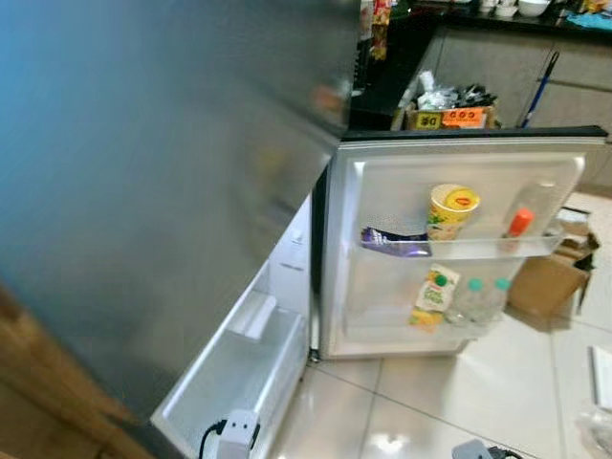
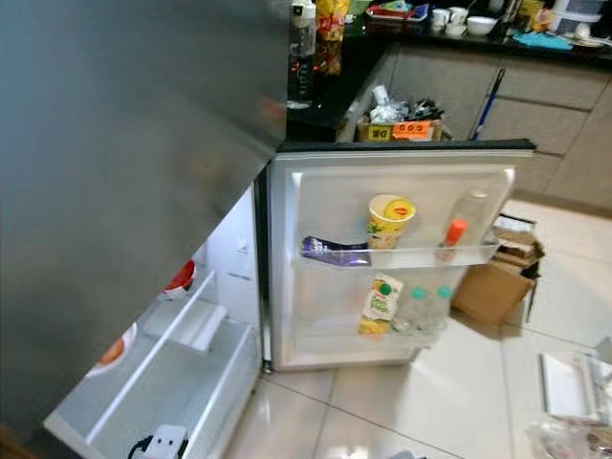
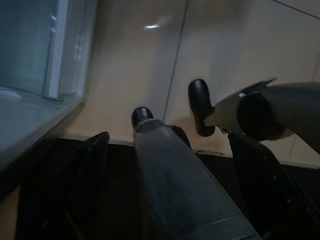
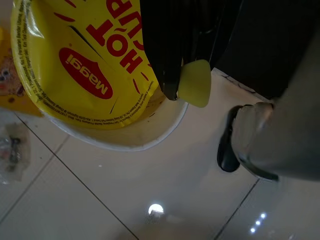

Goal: Restocking fridge

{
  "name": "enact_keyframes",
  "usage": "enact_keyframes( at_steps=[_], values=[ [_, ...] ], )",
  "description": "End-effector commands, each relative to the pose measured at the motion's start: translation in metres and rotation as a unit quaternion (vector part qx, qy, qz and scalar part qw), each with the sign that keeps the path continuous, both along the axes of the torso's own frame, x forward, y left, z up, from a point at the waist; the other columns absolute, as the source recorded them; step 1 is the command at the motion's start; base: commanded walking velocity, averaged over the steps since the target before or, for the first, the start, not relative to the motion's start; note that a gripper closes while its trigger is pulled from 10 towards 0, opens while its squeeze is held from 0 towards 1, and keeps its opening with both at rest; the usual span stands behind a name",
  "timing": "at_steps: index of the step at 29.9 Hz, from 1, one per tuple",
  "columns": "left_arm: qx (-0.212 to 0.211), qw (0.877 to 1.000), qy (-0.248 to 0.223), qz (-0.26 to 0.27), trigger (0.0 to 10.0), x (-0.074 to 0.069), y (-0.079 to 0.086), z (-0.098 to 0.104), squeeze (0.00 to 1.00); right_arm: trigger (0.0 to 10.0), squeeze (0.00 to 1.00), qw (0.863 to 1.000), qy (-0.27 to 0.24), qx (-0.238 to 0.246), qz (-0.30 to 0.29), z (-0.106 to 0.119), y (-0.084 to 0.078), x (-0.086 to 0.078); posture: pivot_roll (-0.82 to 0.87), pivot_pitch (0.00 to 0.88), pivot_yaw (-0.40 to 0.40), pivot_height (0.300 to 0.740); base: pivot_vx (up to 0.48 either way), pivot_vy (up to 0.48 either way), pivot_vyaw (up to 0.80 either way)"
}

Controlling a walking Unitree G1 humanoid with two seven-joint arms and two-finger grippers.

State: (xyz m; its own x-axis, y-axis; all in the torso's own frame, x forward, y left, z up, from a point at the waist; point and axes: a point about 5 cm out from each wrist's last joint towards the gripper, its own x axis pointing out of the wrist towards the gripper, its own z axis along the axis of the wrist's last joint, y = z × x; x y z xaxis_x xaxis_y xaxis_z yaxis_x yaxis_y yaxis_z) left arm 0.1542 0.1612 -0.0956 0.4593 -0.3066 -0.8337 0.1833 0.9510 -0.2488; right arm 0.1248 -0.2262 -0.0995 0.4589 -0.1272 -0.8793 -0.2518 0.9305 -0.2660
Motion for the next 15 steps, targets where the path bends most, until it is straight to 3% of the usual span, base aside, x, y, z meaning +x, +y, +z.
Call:
enact_keyframes(
  at_steps=[1,13,15],
  values=[
    [0.003,1.000,0.004,-0.003,10.0,-0.0022,0.0007,-0.0009,0.00,10.0,0.00,1.000,0.005,-0.006,-0.005,0.0002,-0.0065,-0.0038,-0.12,0.000,0.014,0.740,0.000,-0.424,0.00],
    [0.002,1.000,0.005,-0.001,10.0,-0.0033,0.0005,-0.0013,0.00,10.0,0.00,1.000,0.007,-0.005,-0.004,-0.0002,-0.0055,-0.0046,-0.12,0.000,0.013,0.740,0.042,-0.412,0.00],
    [0.006,1.000,0.005,0.008,10.0,-0.0033,0.0014,-0.0016,0.00,10.0,0.00,1.000,0.004,-0.004,-0.003,0.0002,-0.0055,-0.0032,-0.12,0.000,0.013,0.740,0.000,0.000,0.00]
  ],
)
